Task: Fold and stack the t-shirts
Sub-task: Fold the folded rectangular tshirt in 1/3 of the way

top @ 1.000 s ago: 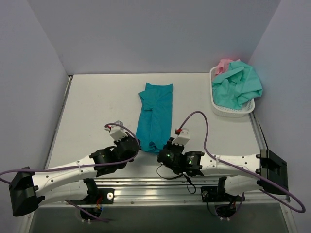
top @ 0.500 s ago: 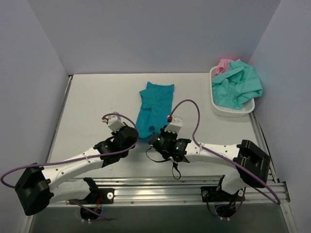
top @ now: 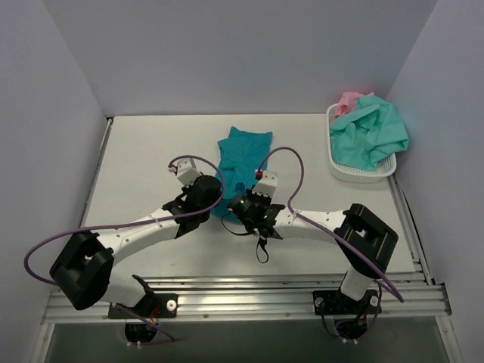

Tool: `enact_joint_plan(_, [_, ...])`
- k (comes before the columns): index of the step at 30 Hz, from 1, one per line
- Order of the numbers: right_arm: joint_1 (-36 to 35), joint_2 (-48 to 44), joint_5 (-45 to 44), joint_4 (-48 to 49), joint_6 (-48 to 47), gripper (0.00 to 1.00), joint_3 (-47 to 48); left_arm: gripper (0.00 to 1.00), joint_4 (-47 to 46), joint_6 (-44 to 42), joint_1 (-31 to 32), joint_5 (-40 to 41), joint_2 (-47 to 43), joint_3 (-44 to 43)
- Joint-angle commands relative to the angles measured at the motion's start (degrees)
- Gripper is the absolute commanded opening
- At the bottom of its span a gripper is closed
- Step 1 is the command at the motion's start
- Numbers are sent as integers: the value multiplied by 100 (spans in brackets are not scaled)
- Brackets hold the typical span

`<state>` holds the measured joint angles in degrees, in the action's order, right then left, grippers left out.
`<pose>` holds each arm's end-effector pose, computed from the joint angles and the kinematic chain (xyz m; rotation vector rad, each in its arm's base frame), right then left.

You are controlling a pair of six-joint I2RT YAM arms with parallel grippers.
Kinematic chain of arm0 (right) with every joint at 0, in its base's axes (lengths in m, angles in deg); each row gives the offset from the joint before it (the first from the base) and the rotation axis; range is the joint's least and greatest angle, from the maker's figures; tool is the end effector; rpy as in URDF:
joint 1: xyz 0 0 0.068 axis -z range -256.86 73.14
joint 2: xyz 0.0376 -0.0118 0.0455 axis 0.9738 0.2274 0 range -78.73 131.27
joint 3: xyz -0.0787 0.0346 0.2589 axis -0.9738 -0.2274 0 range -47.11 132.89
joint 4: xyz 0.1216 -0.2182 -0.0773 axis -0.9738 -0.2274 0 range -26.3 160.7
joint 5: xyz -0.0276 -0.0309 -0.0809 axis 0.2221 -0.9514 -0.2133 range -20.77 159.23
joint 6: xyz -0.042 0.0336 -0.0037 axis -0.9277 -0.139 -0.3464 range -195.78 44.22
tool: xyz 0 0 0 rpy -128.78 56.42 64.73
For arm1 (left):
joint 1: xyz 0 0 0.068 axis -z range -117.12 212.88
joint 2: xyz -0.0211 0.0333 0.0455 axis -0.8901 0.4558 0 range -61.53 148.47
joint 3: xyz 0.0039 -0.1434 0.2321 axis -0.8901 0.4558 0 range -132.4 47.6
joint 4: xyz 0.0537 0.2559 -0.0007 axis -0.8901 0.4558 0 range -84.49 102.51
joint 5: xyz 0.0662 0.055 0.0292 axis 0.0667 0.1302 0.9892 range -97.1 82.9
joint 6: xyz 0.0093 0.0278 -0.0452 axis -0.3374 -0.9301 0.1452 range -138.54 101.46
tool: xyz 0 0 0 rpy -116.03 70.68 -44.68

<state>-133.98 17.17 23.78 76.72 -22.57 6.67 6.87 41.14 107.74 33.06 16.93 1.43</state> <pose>0.2108 0.2795 0.1981 0.3519 1.9831 0.3510 0.2223 -0.1886 0.2360 -0.6440 1.9259 -0.3984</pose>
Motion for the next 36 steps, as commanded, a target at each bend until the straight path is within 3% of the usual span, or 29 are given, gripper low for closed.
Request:
enact_joint_plan(1, [306, 96, -87, 206, -276, 0, 203, 7, -602, -246, -223, -245, 345, -488])
enact_joint_plan(19, [1537, 1405, 1108, 1551, -970, 0, 554, 6, -1490, -159, -1102, -1159, 2718, -1544])
enact_joint_plan(22, [1616, 1546, 1144, 1727, -1014, 27, 625, 6, -1718, -115, -1260, -1353, 2973, -1570])
enact_joint_plan(23, [1634, 1572, 1135, 1779, -1041, 51, 651, 6, -1762, -106, -1321, -1397, 3078, -1622])
enact_joint_plan(26, [1652, 1564, 1022, 1797, -1076, 84, 739, 6, -1815, -106, -1375, -1467, 3245, -1693])
enact_joint_plan(28, [1643, 1485, 968, 1780, -1129, 90, 783, 9, -1885, -106, -1419, -1546, 3325, -1746])
enact_joint_plan(29, [1643, 1406, 898, 1771, -1146, 91, 783, 12, -1955, -123, -1427, -1581, 3343, -1746])
enact_joint_plan(32, [1643, 1161, 714, 1753, -1216, 92, 757, 63, -2166, -167, -1480, -1695, 3352, -1720])
enact_joint_plan(33, [1634, 1081, 678, 1736, -1243, 92, 739, 86, -2202, -167, -1489, -1713, 3343, -1720])
enact_joint_plan(34, [1634, 1002, 634, 1736, -1269, 92, 722, 96, -2237, -193, -1498, -1722, 3291, -1711])
enact_joint_plan(36, [1617, 712, 477, 1709, -1296, 92, 643, 94, -2307, -324, -1507, -1731, 3211, -1737])
